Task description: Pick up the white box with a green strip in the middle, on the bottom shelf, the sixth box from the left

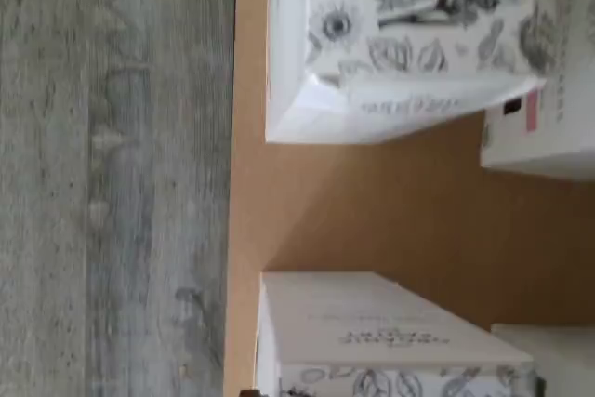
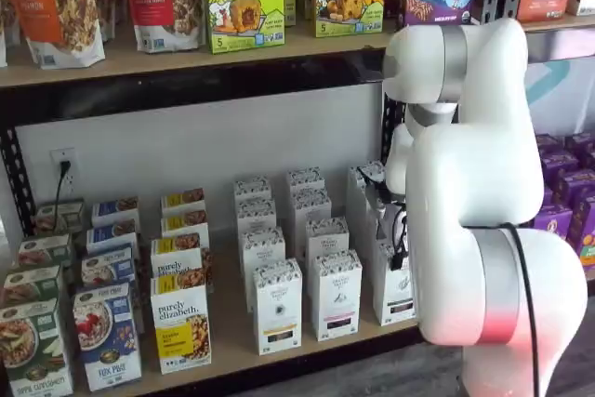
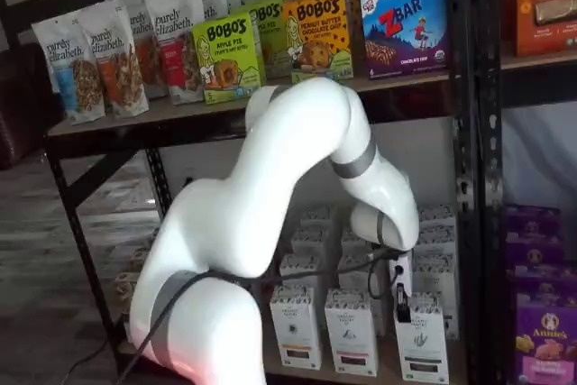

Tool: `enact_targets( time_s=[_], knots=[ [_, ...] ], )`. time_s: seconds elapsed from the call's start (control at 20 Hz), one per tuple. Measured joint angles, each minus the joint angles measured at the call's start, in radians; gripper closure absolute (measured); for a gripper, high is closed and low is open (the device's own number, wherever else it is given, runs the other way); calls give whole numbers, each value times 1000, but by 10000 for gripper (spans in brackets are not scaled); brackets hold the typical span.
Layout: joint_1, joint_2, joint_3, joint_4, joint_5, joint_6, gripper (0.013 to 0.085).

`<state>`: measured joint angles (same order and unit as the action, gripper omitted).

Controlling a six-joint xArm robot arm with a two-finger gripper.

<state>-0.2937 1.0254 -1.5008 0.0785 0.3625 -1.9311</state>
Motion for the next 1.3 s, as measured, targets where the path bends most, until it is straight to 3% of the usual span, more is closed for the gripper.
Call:
enact_targets(
  time_s=[0.2, 0.6, 0.75, 1.05, 1.3],
  knots=[
    [-9, 51, -72, -135, 31, 111, 130],
    [-2, 103, -175, -258, 152, 226, 130],
    [-2, 103, -182, -349, 164, 304, 130],
    [1, 94, -173, -413, 173, 363, 130],
    [7, 85, -155, -440, 170, 393, 130]
  ],
)
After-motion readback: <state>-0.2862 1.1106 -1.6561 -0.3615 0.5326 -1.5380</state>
